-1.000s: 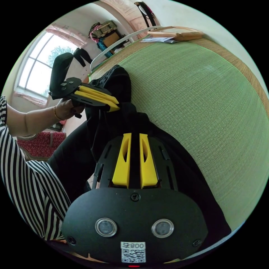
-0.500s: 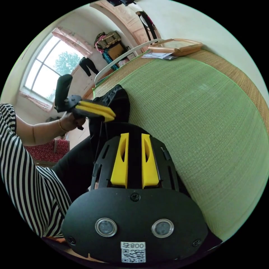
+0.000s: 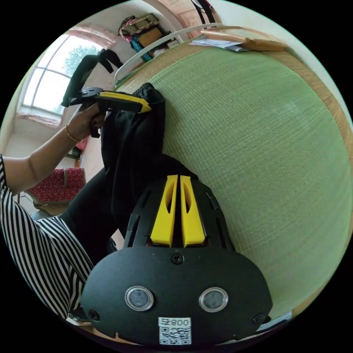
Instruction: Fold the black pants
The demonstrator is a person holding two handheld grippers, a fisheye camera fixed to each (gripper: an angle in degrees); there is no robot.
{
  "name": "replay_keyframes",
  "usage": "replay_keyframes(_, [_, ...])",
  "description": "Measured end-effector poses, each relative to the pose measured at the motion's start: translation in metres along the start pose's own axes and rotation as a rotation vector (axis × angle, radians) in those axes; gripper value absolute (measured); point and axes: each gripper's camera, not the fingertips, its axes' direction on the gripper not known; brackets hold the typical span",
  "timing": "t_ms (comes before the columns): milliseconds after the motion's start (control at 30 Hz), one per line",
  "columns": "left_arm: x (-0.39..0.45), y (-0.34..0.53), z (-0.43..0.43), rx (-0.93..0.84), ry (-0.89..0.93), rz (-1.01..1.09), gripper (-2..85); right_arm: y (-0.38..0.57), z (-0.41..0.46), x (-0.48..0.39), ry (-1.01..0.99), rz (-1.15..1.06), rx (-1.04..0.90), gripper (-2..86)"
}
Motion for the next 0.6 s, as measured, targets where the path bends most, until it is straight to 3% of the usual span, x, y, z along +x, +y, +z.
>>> replay_keyframes(133, [-0.006, 0.026, -0.032, 0.192, 0.049, -0.053, 0.6, 0.027, -0.047, -0.01, 0.03, 0.011, 0.145, 0.9])
replay_keyframes(300, [-0.007, 0.06, -0.01, 0.133, 0.013, -0.123, 1.0, 0.046, -0.033, -0.038, 0.062, -0.013, 0.165, 0.5])
replay_keyframes(400, [-0.002, 0.068, -0.011, 0.204, 0.07, -0.129, 1.7, 0.053, -0.024, -0.06, 0.122, -0.04, 0.159, 0.5])
replay_keyframes(500, [0.024, 0.056, -0.005, 0.237, 0.182, -0.016, 2.9, 0.062, -0.023, -0.07, 0.11, -0.043, 0.166, 0.5])
replay_keyframes(600, [0.059, 0.037, 0.022, 0.154, 0.279, 0.115, 5.0, 0.068, -0.017, -0.078, 0.109, -0.057, 0.153, 0.5])
